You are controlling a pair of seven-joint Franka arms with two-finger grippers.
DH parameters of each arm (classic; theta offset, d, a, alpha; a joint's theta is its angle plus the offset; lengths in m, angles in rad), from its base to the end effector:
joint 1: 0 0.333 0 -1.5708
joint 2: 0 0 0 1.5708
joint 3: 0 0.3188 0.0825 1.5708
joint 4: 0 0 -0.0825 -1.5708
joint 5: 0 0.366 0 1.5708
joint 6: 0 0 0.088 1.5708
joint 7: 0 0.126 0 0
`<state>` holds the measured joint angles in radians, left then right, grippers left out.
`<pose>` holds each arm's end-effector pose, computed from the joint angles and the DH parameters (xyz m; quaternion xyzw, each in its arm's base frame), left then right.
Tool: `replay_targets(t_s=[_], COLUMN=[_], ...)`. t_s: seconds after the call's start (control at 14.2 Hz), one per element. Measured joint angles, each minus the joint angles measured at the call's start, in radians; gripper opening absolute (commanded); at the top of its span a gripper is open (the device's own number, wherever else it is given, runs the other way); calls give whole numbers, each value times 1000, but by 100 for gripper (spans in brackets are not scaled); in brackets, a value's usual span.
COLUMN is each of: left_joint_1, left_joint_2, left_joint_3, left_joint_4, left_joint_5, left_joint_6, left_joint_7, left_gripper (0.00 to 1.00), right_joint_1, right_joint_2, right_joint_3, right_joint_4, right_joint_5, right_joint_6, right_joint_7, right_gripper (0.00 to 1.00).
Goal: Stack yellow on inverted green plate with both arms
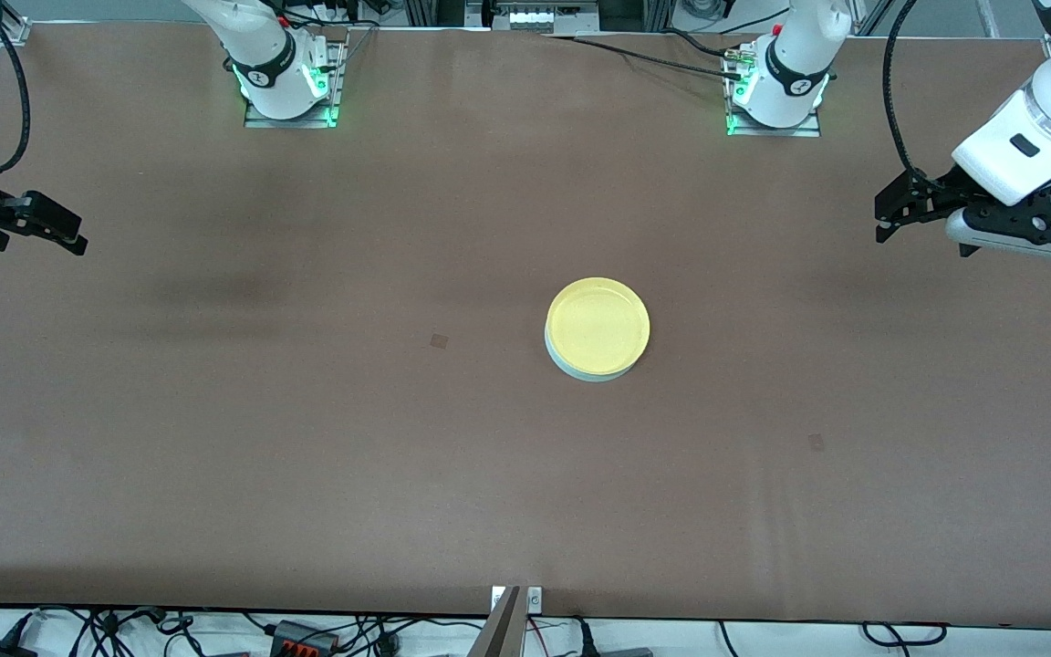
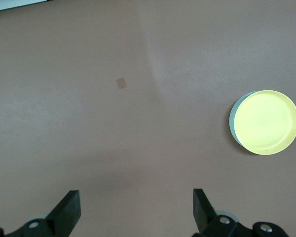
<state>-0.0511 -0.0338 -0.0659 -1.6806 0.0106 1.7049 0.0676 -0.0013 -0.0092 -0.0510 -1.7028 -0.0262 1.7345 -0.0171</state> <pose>0.5345 -0.0622 0.5882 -0.9953 0.0927 -0.0292 0.0057 0.5451 -0.0315 0.5673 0.9996 -0.0157 0.0200 0.0134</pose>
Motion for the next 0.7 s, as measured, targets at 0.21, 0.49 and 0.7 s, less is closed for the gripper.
replay_targets(t_s=[0.21,0.49,0.7], left_joint_1=[0,0,0], left_joint_2=[0,0,0], left_joint_3=[0,0,0], left_joint_4=[0,0,0], left_joint_5=[0,0,0], left_joint_6=[0,0,0], left_joint_7=[0,0,0], left_gripper=[100,100,100], right_joint_1=[2,2,5], right_joint_2=[0,0,0], right_joint_3=[0,0,0], right_joint_4=[0,0,0], right_joint_5=[0,0,0], right_joint_6=[-1,-27,-27], right_joint_7=[0,0,0], right_gripper=[100,100,100])
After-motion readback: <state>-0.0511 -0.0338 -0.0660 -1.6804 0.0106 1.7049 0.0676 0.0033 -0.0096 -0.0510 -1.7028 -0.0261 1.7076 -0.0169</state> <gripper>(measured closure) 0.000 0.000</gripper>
